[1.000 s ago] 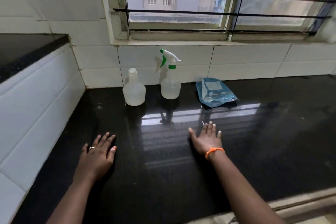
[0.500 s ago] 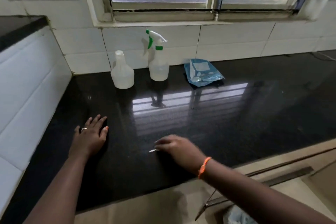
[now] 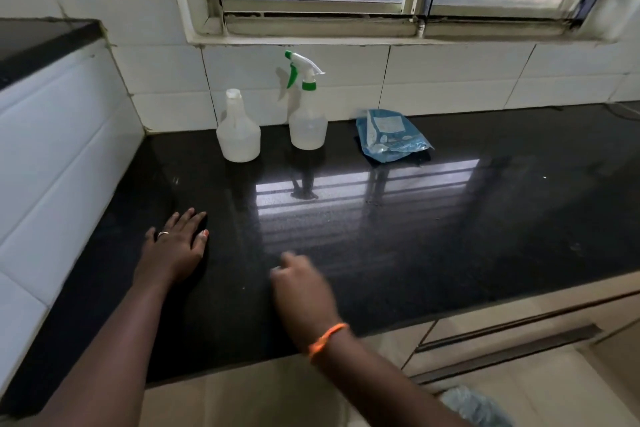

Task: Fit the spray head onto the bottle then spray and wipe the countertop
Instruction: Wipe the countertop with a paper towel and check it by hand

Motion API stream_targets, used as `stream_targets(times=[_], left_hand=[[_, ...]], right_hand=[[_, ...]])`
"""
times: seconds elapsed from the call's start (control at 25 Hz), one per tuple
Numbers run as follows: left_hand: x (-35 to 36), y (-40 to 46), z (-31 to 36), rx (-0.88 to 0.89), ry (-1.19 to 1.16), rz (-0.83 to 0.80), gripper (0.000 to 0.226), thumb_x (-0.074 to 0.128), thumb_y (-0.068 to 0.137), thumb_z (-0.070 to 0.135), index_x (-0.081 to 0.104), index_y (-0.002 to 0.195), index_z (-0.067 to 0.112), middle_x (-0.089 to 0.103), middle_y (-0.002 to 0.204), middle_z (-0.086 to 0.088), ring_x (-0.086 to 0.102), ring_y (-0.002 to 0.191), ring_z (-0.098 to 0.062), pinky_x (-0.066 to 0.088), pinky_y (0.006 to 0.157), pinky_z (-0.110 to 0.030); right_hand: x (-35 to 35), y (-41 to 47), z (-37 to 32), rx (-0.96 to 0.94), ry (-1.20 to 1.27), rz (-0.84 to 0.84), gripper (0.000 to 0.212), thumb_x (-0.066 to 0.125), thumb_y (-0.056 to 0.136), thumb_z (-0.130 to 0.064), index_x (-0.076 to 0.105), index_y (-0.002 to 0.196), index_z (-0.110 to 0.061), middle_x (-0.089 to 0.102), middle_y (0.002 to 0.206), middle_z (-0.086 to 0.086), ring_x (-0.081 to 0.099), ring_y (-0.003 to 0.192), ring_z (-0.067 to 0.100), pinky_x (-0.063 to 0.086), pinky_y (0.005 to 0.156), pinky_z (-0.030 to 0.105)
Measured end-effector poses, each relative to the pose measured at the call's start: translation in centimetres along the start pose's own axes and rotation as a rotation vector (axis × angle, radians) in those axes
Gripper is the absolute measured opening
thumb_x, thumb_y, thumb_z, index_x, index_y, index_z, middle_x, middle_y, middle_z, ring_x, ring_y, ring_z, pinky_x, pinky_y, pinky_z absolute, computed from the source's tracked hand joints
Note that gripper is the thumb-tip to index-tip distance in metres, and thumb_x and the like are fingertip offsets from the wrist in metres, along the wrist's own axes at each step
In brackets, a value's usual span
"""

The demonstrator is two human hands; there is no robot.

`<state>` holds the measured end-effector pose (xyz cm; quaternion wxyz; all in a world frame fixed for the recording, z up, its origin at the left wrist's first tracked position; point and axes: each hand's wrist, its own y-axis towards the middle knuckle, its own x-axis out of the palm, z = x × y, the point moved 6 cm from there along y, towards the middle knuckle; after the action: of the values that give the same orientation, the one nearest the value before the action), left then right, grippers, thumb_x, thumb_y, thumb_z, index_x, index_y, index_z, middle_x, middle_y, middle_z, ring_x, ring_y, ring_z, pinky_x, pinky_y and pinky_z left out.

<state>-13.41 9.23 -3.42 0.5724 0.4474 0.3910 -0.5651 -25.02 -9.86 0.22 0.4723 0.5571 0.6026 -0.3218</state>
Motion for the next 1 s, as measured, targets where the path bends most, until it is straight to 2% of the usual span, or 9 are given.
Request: stream_targets(times=[0.08, 0.16, 0.32, 0.4, 0.48, 0.64, 0.72, 0.8, 1.0], left_hand=[[-0.2, -0.1, 0.1, -0.005, 0.009, -0.014, 0.047, 0.032, 0.097, 0.033, 0.025, 0.143, 0.029, 0.018, 0.157, 0.004, 0.011, 0.145, -0.015, 0.007, 0.116, -0.044], [-0.2, -0.2, 0.2, -0.003, 0.006, -0.021, 0.047, 0.032, 0.097, 0.033, 0.024, 0.144, 0.029, 0.017, 0.157, 0.004, 0.010, 0.146, -0.015, 0.007, 0.117, -0.044], [0.0, 0.0, 0.0, 0.007, -0.008, -0.010, 0.047, 0.032, 0.097, 0.034, 0.025, 0.143, 0.030, 0.018, 0.157, 0.004, 0.011, 0.145, -0.014, 0.007, 0.116, -0.045], [0.2, 0.1, -0.1, 0.011, -0.008, -0.004, 0.047, 0.032, 0.097, 0.034, 0.026, 0.143, 0.030, 0.019, 0.157, 0.004, 0.011, 0.145, -0.015, 0.007, 0.116, -0.045], [0.2, 0.1, -0.1, 0.012, -0.003, 0.000, 0.047, 0.032, 0.097, 0.034, 0.026, 0.143, 0.030, 0.019, 0.157, 0.004, 0.012, 0.145, -0.015, 0.008, 0.116, -0.046], [0.0, 0.1, -0.1, 0.010, -0.009, 0.002, 0.047, 0.033, 0.097, 0.034, 0.026, 0.143, 0.030, 0.019, 0.157, 0.004, 0.012, 0.145, -0.015, 0.008, 0.116, -0.046], [-0.1, 0.0, -0.2, 0.013, -0.008, 0.006, 0.047, 0.033, 0.097, 0.034, 0.027, 0.143, 0.030, 0.020, 0.157, 0.005, 0.012, 0.145, -0.015, 0.008, 0.116, -0.046], [-0.1, -0.1, -0.4, 0.003, -0.016, 0.016, 0.047, 0.032, 0.097, 0.034, 0.026, 0.143, 0.031, 0.020, 0.157, 0.005, 0.012, 0.145, -0.014, 0.007, 0.116, -0.045], [0.0, -0.3, 0.2, 0.009, -0.025, 0.020, 0.047, 0.032, 0.096, 0.035, 0.026, 0.142, 0.031, 0.019, 0.157, 0.007, 0.010, 0.145, -0.012, 0.007, 0.117, -0.044]], right_hand=[[1.9, -1.5, -7.2, -0.233, 0.098, -0.130, 0.024, 0.040, 0.088, -0.001, 0.060, 0.091, 0.012, 0.054, 0.103, 0.028, 0.051, 0.094, 0.041, 0.046, 0.067, 0.044], [1.4, -1.8, -7.2, -0.294, 0.140, -0.138, 0.021, 0.043, 0.089, -0.003, 0.061, 0.090, 0.009, 0.054, 0.100, 0.025, 0.050, 0.093, 0.039, 0.045, 0.067, 0.043], [-5.2, -1.2, 11.3, 0.215, -0.081, 0.083, 0.018, 0.051, 0.084, -0.007, 0.067, 0.088, -0.001, 0.060, 0.101, 0.019, 0.056, 0.093, 0.033, 0.040, 0.072, 0.032], [-10.3, -1.9, 21.4, 0.550, -0.161, 0.231, 0.019, 0.052, 0.085, -0.002, 0.068, 0.092, 0.004, 0.061, 0.103, 0.026, 0.058, 0.094, 0.039, 0.045, 0.077, 0.038], [-12.3, -1.3, 25.0, 0.671, -0.138, 0.315, 0.023, 0.048, 0.086, 0.002, 0.067, 0.098, 0.007, 0.059, 0.108, 0.029, 0.057, 0.099, 0.042, 0.045, 0.084, 0.042], [-6.7, 0.0, 15.0, 0.352, -0.044, 0.218, 0.027, 0.045, 0.086, 0.001, 0.067, 0.100, -0.003, 0.060, 0.108, 0.015, 0.056, 0.098, 0.029, 0.045, 0.079, 0.028], [-2.6, -3.1, 6.6, 0.019, -0.034, 0.090, 0.026, 0.044, 0.085, -0.012, 0.070, 0.091, -0.015, 0.063, 0.095, 0.004, 0.058, 0.086, 0.019, 0.044, 0.068, 0.020], [-2.5, -3.2, 5.0, -0.125, -0.019, 0.050, 0.028, 0.042, 0.081, -0.024, 0.070, 0.084, -0.020, 0.065, 0.085, 0.000, 0.060, 0.076, 0.016, 0.041, 0.060, 0.017], [-8.2, 7.0, 18.8, 0.521, -0.193, 0.233, 0.026, 0.040, 0.091, -0.002, 0.061, 0.102, 0.006, 0.059, 0.112, 0.025, 0.055, 0.103, 0.035, 0.045, 0.085, 0.037]])
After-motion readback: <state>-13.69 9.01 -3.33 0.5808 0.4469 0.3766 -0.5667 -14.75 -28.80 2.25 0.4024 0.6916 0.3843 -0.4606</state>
